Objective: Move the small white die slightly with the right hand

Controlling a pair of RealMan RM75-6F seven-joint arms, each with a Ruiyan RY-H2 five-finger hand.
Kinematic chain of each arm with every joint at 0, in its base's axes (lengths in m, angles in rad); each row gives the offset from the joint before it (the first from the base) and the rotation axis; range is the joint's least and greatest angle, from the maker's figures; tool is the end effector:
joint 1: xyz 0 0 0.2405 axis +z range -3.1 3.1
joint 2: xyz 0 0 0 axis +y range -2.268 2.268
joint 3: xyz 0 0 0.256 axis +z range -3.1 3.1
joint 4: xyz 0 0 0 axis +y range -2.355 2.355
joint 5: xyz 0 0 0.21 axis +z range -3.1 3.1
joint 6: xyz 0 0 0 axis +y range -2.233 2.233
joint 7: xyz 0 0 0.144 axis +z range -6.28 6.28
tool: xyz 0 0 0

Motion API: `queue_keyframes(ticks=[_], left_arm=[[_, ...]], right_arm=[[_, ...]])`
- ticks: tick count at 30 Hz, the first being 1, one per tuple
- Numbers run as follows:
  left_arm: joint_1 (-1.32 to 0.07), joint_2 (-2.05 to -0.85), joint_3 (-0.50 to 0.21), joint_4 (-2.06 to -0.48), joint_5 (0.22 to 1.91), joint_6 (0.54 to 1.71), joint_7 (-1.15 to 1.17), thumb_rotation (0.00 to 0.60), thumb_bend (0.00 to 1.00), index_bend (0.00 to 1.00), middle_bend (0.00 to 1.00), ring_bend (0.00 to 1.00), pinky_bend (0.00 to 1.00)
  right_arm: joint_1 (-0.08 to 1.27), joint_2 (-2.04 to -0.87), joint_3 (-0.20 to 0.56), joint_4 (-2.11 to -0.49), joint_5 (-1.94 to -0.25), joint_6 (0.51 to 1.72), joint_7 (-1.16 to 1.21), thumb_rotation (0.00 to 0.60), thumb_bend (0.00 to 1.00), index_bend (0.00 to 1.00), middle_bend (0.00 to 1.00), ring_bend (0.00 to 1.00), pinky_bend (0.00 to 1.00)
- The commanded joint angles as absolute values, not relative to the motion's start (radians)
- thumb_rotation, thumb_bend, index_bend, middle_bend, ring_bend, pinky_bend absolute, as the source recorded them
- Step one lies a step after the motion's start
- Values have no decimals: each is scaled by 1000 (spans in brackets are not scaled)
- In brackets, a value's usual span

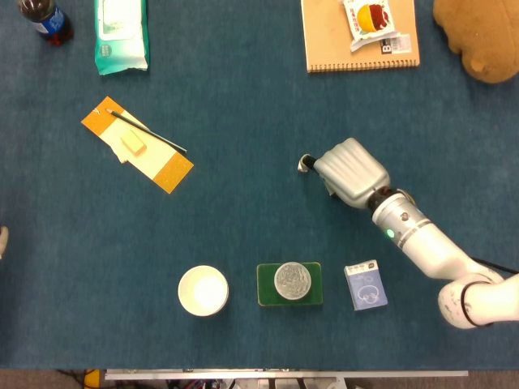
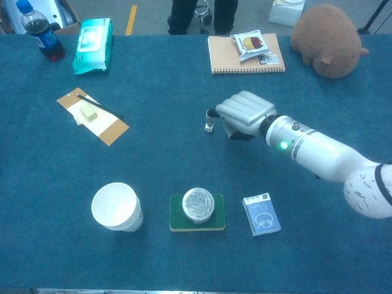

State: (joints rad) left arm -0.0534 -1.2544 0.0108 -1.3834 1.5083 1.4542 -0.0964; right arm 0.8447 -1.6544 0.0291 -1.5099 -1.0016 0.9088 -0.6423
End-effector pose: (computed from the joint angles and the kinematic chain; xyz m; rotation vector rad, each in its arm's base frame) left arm -0.3531 0.1594 0.1244 -1.4093 -0.9881 -0.8292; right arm -0.1278 -0.3008 -0.0778 2.1824 -0.7624 0.6816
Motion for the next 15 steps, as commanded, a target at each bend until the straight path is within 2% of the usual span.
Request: queue_keyframes(ticks=[1, 15], left_arm=[[-54, -1255, 11, -1383, 1508, 1453, -96, 600, 400, 331, 328, 339, 538], [-52, -1256, 11, -1380, 1507, 1452, -98, 600, 400, 331, 328, 339, 538]], right_arm=[[841, -1646, 26, -1520, -1003, 911, -646, 600, 1000, 324, 971, 903, 826], [856, -1669, 30, -1501, -977, 883, -671, 600, 1000, 324, 971, 903, 826]])
